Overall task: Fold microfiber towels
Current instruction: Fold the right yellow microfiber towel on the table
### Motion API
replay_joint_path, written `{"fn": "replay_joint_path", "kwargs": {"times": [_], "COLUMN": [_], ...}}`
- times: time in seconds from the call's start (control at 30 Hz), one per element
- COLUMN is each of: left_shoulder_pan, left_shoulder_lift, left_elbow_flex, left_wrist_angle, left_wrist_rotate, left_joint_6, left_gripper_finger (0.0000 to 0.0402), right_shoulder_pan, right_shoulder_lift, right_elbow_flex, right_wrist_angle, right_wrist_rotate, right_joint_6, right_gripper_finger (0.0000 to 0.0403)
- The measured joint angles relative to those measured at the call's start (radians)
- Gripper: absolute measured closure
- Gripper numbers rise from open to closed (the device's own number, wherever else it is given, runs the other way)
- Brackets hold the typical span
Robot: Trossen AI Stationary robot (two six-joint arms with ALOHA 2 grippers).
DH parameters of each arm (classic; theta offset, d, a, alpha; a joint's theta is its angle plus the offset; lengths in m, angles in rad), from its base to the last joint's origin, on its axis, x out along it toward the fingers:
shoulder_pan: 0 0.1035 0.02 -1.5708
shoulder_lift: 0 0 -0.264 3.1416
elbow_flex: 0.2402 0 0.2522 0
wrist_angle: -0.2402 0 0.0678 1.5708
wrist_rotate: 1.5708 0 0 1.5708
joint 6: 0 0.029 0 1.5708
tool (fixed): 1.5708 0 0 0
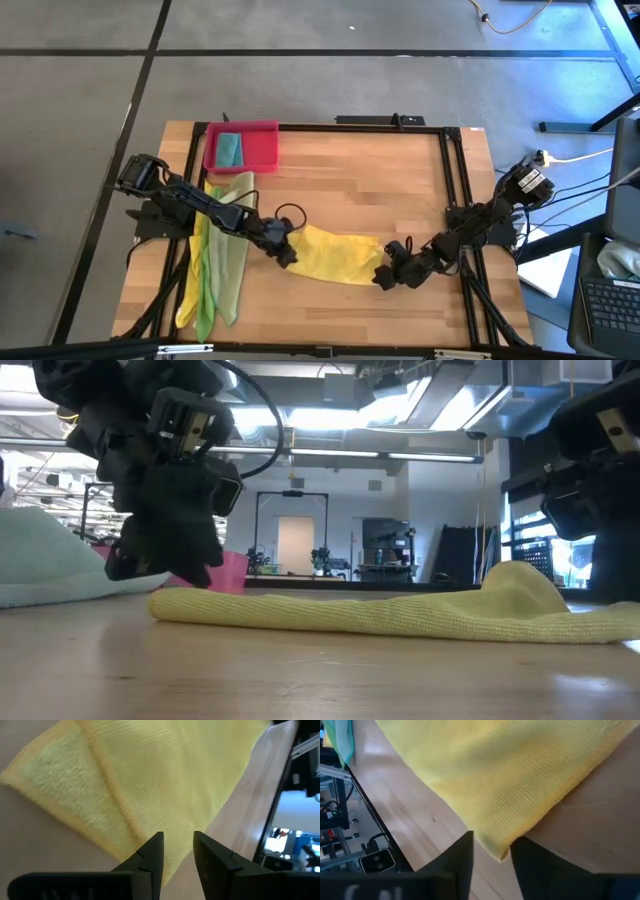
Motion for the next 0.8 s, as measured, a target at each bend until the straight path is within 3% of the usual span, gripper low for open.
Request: {"fn": "replay_joint_path", "kwargs": {"times": [0.37, 0.63, 0.8], "left_shoulder_pan": [-0.021, -0.022, 0.009], "left_shoulder_lift": [0.000, 0.000, 0.000], "left_elbow_flex": [0.000, 0.000, 0.000], "left_wrist_angle": [0.034, -0.005, -0.006], "left_wrist_rotate": [0.020, 0.031, 0.146], "left_joint_6": [-0.006, -0.007, 0.018], "left_gripper_finger": [0.0370, 0.0393, 0.0399], "right_shoulder_pan": [0.000, 0.000, 0.000], "right_shoulder_lift": [-0.001, -0.001, -0.002], "right_elbow_flex": [0.000, 0.000, 0.000], "right_wrist_angle": [0.002, 0.002, 0.007], "right_wrist_rotate": [0.035, 0.027, 0.024], "right_joint_6": [-0.002, -0.011, -0.030], "right_gripper_finger": [0.0388, 0.0391, 0.0395]}}
